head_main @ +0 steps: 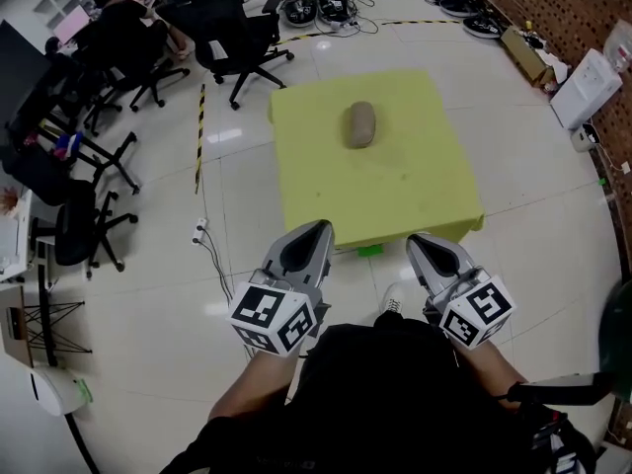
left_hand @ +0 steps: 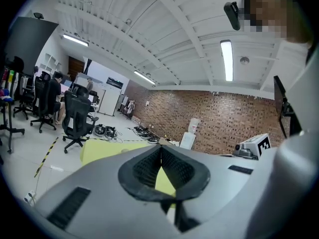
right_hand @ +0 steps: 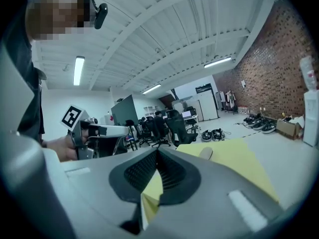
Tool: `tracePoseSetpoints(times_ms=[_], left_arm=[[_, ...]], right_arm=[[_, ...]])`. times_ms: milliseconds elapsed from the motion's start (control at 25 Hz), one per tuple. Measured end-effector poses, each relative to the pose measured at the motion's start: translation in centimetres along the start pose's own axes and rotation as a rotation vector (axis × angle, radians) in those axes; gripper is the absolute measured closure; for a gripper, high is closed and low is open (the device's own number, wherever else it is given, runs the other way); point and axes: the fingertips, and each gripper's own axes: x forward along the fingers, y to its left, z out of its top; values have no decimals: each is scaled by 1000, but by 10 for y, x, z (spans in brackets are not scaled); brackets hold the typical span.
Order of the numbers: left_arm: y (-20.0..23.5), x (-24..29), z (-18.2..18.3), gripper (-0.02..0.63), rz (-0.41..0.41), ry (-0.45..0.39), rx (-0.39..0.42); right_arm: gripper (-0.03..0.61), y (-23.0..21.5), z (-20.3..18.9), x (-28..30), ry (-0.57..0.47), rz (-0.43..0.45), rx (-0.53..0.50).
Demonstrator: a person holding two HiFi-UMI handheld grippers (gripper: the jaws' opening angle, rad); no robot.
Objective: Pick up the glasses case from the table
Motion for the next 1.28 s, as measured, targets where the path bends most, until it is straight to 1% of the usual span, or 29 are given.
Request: tracePoseSetpoints(times_ms=[520,760,920,1080,1280], left_arm=[[-28,78,22,606,106,-7,49],[-40,99,20,606,146,-5,58],[-41,101,14,606,168,16,63],[-33,99,14,606,199,18,60],[-23,102,18,606,187,21,58]], right_arm=[[576,-88,26,-9,-22,95,18],[575,-115,26,-10,-40,140,30],[575,-123,21,-7,-37,153,56],[575,-123,22,-1,-38,170,62],[575,-122,21,5,-32,158,66]])
